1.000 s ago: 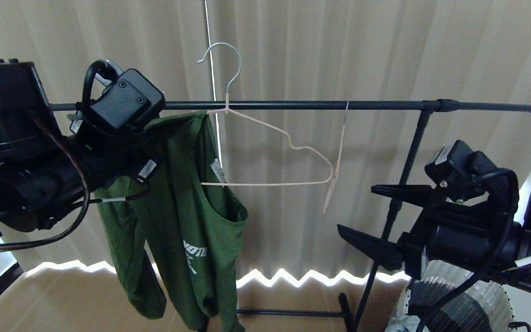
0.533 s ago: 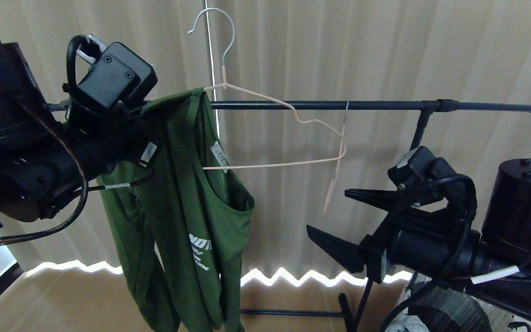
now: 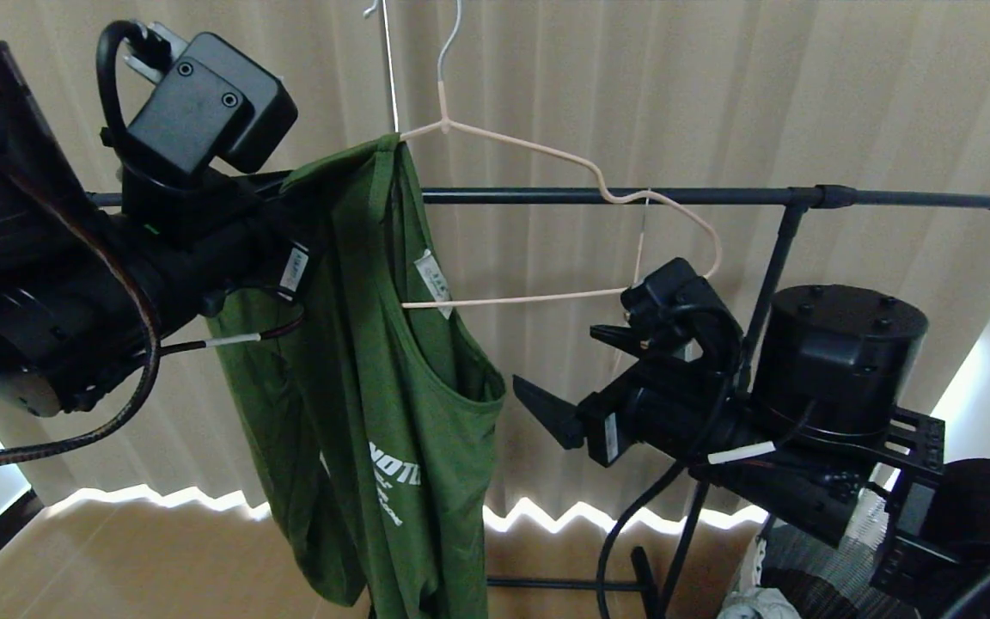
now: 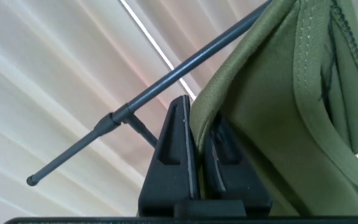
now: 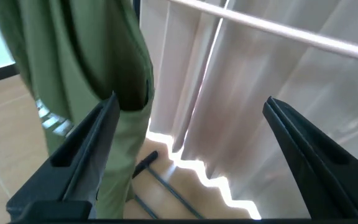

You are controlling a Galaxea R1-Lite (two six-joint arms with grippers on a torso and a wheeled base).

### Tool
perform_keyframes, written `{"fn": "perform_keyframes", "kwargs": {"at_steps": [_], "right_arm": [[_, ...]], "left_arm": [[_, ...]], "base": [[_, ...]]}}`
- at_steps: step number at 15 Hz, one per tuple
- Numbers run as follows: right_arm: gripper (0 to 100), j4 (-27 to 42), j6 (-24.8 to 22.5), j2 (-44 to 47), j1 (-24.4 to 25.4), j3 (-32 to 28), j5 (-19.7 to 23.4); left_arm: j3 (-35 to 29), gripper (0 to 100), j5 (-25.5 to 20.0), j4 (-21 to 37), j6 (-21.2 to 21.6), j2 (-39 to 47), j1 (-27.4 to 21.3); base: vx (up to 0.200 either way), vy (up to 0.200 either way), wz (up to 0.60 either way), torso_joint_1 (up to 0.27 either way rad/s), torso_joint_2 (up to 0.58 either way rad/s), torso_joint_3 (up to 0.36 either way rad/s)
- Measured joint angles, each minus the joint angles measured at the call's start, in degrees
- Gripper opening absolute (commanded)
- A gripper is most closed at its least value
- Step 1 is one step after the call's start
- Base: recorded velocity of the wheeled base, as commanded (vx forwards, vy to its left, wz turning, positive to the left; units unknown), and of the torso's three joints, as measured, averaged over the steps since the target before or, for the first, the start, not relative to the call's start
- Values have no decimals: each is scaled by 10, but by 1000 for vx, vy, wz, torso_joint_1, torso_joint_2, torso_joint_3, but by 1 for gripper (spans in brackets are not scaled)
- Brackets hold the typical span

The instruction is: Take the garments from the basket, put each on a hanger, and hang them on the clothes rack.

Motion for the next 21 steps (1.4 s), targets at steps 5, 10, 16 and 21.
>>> {"fn": "perform_keyframes", "kwargs": {"at_steps": [5, 10, 16, 21], "right_arm": [[100, -38, -2, 54, 0, -36, 0], [100, -34, -2, 71, -2, -27, -10], [100, -16, -12, 23, -23, 38, -31], [100, 44, -17, -59, -87, 80, -31]], "left_arm": [[2, 0, 1, 0, -1, -11, -31], [-2, 0, 1, 0, -2, -15, -37], [-3, 0, -2, 0, -1, -15, 5], [17, 0, -7, 1, 1, -19, 46]], "base": [[0, 0, 0, 0, 0, 0], [0, 0, 0, 0, 0, 0], [0, 0, 0, 0, 0, 0], [0, 0, 0, 0, 0, 0]]}}
